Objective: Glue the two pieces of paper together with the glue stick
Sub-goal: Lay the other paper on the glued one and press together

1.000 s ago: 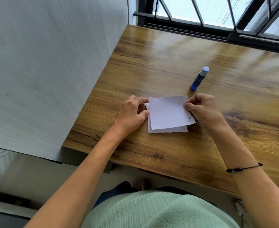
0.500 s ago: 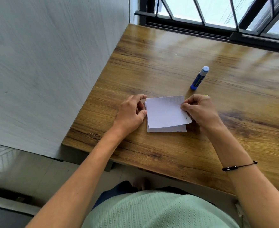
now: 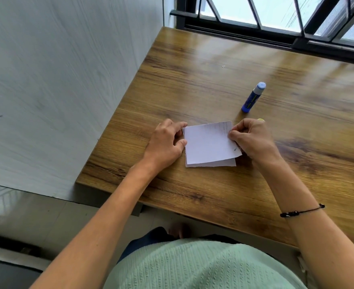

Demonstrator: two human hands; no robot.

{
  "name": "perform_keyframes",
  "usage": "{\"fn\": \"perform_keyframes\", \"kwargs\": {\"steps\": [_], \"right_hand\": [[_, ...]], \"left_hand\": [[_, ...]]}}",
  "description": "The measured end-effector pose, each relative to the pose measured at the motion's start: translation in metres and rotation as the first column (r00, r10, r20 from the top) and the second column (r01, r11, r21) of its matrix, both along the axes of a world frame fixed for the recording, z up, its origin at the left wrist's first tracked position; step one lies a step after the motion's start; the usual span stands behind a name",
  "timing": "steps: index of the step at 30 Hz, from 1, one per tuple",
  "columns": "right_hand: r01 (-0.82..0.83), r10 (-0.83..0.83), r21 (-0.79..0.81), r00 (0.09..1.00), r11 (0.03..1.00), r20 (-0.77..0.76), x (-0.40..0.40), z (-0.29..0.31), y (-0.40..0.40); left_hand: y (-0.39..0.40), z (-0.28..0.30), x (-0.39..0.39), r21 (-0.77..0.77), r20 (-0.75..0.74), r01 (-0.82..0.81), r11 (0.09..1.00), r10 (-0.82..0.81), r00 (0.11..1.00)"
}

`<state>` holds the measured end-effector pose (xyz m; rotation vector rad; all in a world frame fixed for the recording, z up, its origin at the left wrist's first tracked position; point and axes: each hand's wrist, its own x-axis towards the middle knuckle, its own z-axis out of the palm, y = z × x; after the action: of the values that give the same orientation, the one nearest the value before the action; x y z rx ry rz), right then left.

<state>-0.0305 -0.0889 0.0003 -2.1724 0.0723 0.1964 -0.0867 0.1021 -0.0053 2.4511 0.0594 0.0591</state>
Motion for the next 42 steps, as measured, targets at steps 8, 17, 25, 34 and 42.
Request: {"fn": "perform_keyframes", "kwargs": {"steps": [8, 17, 25, 34, 42], "right_hand": [[0.019, -0.018, -0.069, 1.000, 0.997, 0.016, -0.001, 0.001, 0.003], [0.019, -0.020, -0.088, 1.000, 0.996, -0.006, -0.003, 0.004, 0.004], [0.003, -0.008, -0.088, 0.999, 0.996, -0.051, -0.005, 0.006, 0.007], [-0.023, 0.014, -0.158, 0.998, 0.987, -0.054, -0.009, 0.013, 0.010], [-0.032, 0.068, -0.394, 0.995, 0.919, 0.078, -0.024, 0.010, 0.009]], "left_hand": [[-0.001, 0.000, 0.003, 0.034, -0.032, 0.007, 0.999, -0.006, 0.999], [-0.001, 0.006, 0.006, 0.051, -0.091, 0.030, 0.998, -0.025, 0.996], [0.000, 0.012, 0.007, 0.090, -0.124, 0.071, 0.993, -0.060, 0.990], [0.001, 0.018, 0.011, 0.226, -0.264, 0.227, 0.947, -0.164, 0.951], [-0.001, 0.019, 0.011, 0.302, -0.328, 0.318, 0.899, -0.215, 0.920]]}}
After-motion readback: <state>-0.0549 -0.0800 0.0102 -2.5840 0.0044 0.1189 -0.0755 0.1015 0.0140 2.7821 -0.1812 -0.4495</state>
